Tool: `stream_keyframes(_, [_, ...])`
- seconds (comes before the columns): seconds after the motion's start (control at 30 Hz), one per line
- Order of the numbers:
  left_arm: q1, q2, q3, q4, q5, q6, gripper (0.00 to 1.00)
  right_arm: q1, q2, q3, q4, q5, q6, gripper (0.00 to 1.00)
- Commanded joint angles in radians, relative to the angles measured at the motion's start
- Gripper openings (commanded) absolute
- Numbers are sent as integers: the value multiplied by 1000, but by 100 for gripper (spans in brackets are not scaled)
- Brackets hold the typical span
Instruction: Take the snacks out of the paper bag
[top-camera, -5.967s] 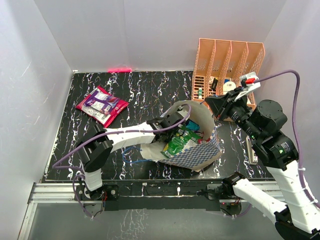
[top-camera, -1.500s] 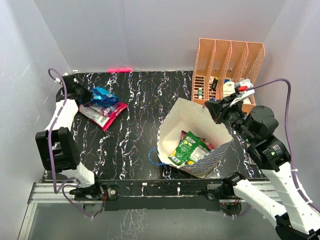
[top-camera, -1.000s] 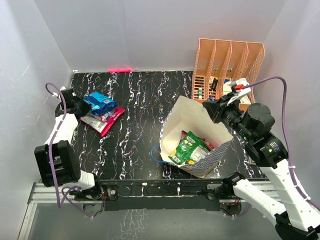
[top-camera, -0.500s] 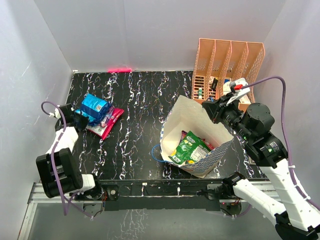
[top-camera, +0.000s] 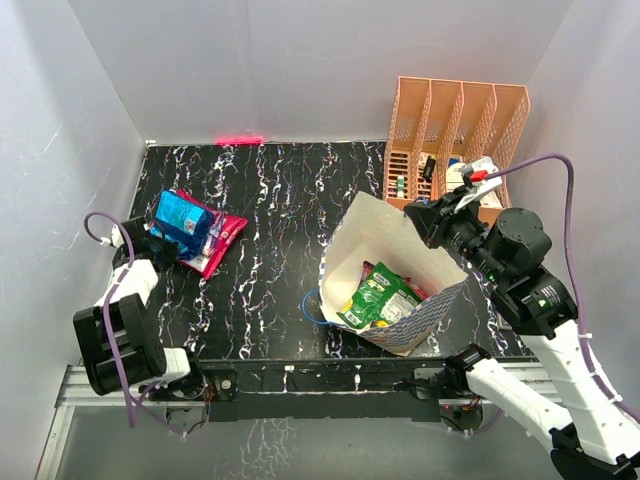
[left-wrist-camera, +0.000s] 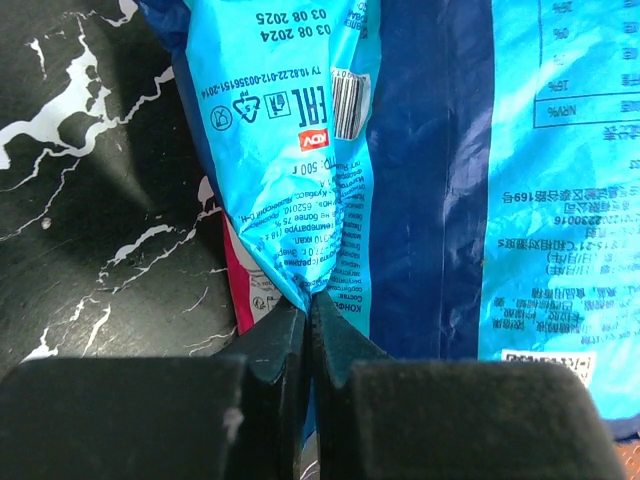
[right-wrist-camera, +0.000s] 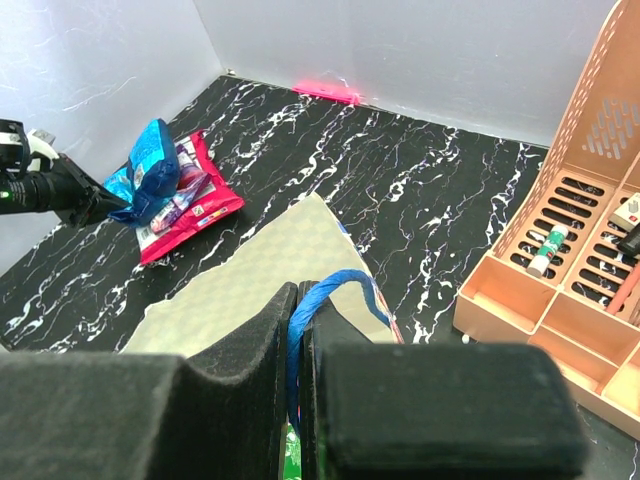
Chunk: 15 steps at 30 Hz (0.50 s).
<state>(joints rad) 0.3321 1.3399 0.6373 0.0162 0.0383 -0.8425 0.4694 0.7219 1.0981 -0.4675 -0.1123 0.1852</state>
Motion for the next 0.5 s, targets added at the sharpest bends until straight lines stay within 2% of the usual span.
stream_keyframes(0.0, [2, -77, -2, -152, -11, 58, 0, 2, -20, 11, 43, -8, 2, 8])
stream_keyframes(0.13, [1, -112, -17, -121, 19, 82, 0, 0, -21, 7, 45, -10, 3, 8])
stream_keyframes(0.3, [2, -42, 5, -90, 82, 87, 5, 1, -18, 6, 50, -19, 5, 8])
stream_keyframes(0.4, [1, -55, 7, -98, 76, 88, 19, 1, -20, 11, 44, -17, 4, 8])
stream_keyframes(0.47, [1, -82, 6, -124, 54, 89, 34, 1, -23, 12, 42, -14, 4, 8])
